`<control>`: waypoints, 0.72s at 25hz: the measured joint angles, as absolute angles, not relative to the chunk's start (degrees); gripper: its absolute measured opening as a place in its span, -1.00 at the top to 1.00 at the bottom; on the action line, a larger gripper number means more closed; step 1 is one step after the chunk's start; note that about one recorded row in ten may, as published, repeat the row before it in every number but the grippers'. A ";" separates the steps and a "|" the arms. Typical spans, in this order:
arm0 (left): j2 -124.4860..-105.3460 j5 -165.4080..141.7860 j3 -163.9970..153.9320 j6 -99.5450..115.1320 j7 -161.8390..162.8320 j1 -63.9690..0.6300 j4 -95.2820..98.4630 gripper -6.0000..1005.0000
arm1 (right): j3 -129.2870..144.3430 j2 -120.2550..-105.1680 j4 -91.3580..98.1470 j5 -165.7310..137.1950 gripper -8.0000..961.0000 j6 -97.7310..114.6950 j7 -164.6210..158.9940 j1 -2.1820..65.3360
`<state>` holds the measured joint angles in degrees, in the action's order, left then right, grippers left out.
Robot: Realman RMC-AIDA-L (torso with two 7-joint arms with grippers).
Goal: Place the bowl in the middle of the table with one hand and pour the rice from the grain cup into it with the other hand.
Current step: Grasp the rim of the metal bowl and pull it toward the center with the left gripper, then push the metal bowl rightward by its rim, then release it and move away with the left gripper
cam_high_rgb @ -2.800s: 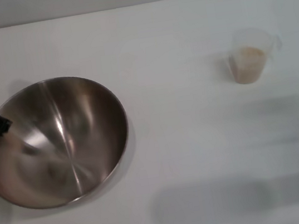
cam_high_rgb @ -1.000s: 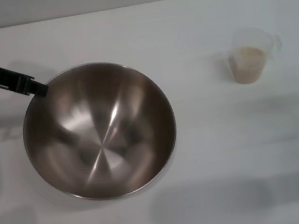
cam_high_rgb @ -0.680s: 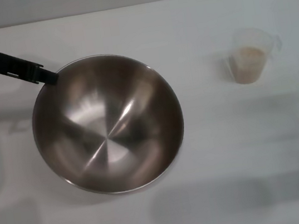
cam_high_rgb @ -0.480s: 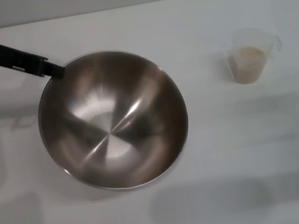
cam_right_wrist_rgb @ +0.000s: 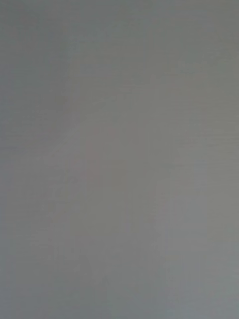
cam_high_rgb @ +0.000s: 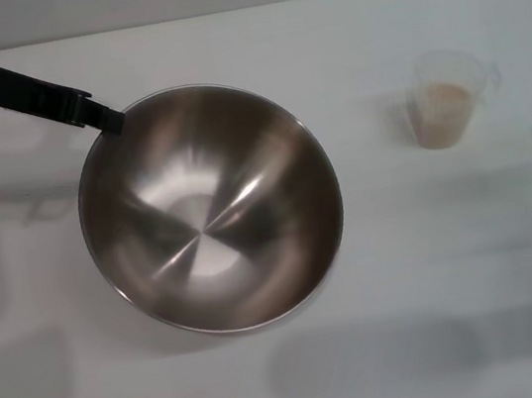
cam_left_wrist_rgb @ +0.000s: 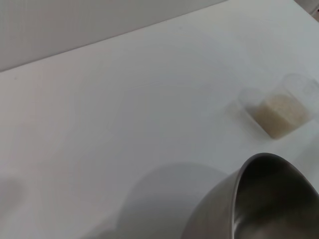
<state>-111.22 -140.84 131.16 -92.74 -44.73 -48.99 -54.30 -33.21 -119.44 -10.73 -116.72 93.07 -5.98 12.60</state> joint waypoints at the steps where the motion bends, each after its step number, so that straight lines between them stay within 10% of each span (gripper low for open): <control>1: -110.89 -140.56 131.29 -92.79 -44.59 -49.48 -53.33 0.92 | -33.20 -119.44 -10.72 -116.72 -0.59 93.08 -5.98 12.56; 18: -107.06 -135.63 132.82 -92.84 -46.07 -51.84 -45.08 0.92 | -32.46 -119.44 -10.73 -116.72 -0.59 93.44 -5.97 12.12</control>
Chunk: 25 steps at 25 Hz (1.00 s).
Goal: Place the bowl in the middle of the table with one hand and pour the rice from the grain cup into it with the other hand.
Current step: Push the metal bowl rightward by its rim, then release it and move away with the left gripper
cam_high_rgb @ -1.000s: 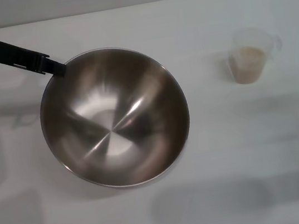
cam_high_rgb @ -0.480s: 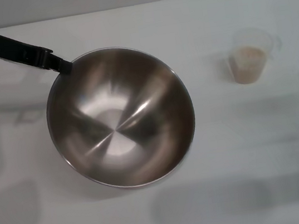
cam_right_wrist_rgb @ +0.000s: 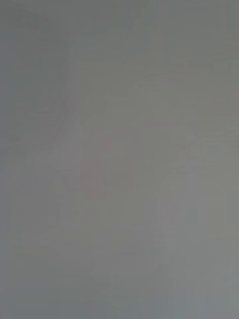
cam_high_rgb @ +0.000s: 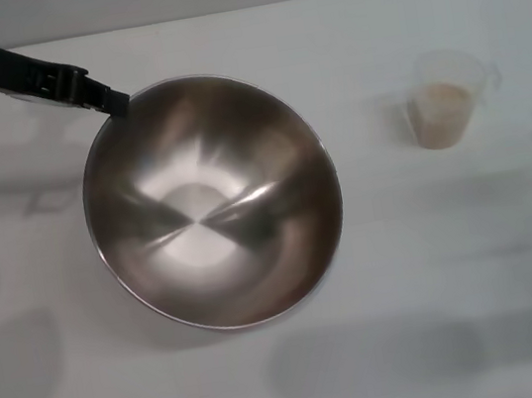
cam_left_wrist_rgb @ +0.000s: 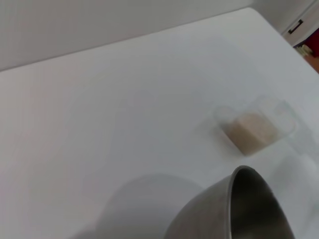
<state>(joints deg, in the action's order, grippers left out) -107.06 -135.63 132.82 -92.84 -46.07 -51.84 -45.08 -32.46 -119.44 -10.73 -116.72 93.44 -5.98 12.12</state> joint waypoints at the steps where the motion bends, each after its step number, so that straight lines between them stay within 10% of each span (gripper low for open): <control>1: -106.93 -135.32 132.82 -92.84 -46.14 -51.84 -44.90 0.92 | -32.41 -119.45 -10.72 -116.72 -0.59 93.43 -5.97 12.12; 25: -105.68 -132.75 134.91 -91.85 -48.52 -53.28 -40.82 0.95 | -32.43 -119.44 -10.72 -116.72 -0.59 93.07 -5.97 12.64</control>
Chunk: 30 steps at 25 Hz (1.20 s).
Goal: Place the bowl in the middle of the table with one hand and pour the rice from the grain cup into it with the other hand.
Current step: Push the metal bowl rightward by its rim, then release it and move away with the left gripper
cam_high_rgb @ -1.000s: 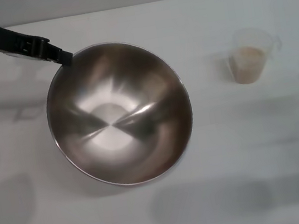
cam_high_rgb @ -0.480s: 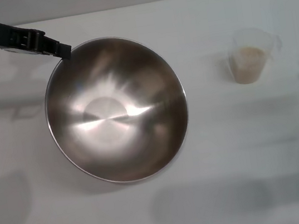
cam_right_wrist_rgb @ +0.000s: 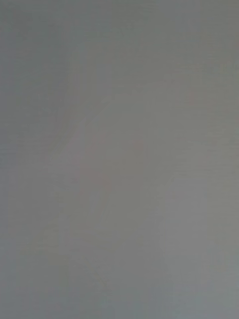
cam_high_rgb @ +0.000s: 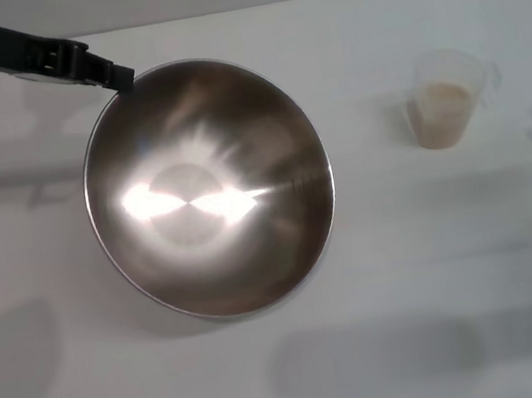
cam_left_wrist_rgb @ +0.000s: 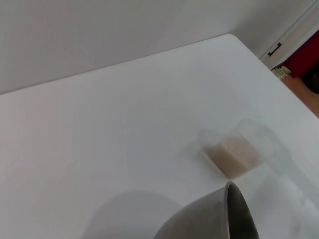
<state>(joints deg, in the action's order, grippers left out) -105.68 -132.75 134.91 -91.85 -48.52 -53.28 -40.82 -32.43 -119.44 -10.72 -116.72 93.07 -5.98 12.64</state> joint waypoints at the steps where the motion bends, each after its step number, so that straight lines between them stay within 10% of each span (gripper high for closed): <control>1: -105.75 -132.75 134.88 -91.64 -48.51 -53.43 -40.76 0.95 | -32.43 -119.44 -10.72 -116.72 -0.59 93.07 -5.97 12.64; 30: -109.29 -133.07 134.00 -85.73 -52.21 -55.81 -38.58 0.95 | -32.43 -119.44 -10.50 -116.71 -0.59 93.08 -5.96 12.12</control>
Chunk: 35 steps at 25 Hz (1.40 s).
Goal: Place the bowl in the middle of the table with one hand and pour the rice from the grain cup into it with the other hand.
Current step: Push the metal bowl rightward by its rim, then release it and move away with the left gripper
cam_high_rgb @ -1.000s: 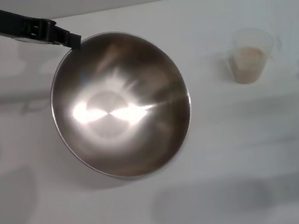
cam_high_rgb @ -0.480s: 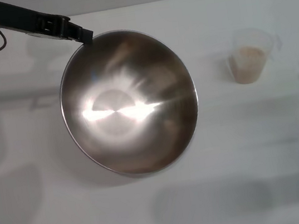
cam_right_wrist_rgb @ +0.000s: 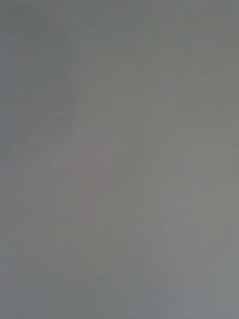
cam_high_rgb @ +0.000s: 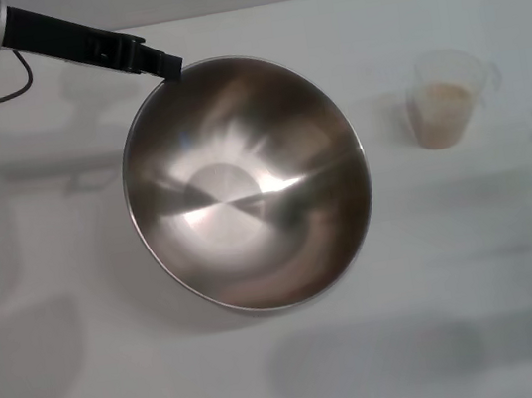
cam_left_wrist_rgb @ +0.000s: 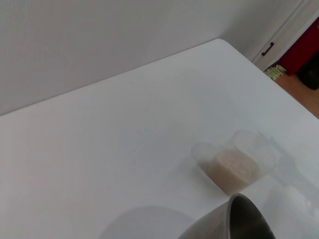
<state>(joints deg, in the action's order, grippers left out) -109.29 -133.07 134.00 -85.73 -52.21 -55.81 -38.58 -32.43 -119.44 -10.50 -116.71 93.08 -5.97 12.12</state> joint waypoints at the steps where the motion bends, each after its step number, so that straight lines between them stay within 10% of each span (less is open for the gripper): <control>1: -109.41 -133.01 134.00 -85.50 -52.47 -55.76 -38.65 0.95 | -32.43 -119.44 -10.50 -116.71 -0.59 93.08 -5.96 12.12; 21: -111.71 -133.15 133.43 -79.53 -53.83 -55.04 -38.70 0.92 | -32.43 -119.54 -10.01 -116.72 -0.59 93.07 -5.88 11.95; 25: -111.80 -133.08 133.41 -79.46 -54.69 -55.02 -38.74 0.52 | -32.43 -119.53 -10.02 -116.72 -0.59 93.07 -5.88 11.95; 35: -112.63 -132.77 133.58 -79.32 -55.77 -53.66 -45.04 0.29 | -32.43 -119.56 -9.98 -116.46 -0.59 93.07 -5.88 11.95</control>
